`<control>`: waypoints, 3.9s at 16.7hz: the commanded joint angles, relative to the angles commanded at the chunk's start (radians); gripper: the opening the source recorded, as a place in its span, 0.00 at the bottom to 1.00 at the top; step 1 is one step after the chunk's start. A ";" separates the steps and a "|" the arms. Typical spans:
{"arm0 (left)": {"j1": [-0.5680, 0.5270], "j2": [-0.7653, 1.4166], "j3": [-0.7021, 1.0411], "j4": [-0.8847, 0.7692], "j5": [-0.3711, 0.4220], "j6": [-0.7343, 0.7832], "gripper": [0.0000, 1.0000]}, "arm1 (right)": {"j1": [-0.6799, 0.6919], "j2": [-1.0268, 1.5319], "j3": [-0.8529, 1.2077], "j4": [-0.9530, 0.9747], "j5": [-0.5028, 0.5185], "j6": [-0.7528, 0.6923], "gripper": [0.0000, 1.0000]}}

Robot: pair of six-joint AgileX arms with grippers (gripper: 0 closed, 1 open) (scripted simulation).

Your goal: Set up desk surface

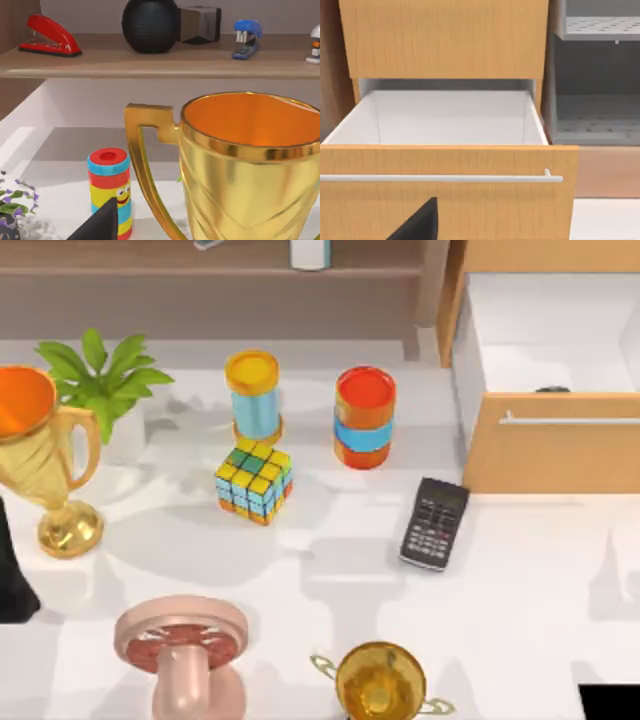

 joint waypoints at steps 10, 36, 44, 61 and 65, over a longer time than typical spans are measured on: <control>0.000 0.000 0.000 0.000 0.000 0.000 1.00 | 0.024 0.372 0.362 -0.238 0.000 -0.018 1.00; 0.000 0.000 0.000 0.000 0.000 0.000 1.00 | 0.127 2.427 2.167 -1.212 -0.001 -0.092 1.00; 0.000 0.000 0.000 0.000 0.000 0.000 1.00 | 0.127 2.421 2.123 -1.172 0.000 -0.093 1.00; 0.000 0.000 0.000 0.000 0.000 0.000 1.00 | 0.127 2.454 2.098 -1.115 -0.001 -0.091 0.47; 0.000 0.000 0.000 0.000 0.000 0.000 1.00 | 0.127 2.454 2.098 -1.115 -0.001 -0.091 0.17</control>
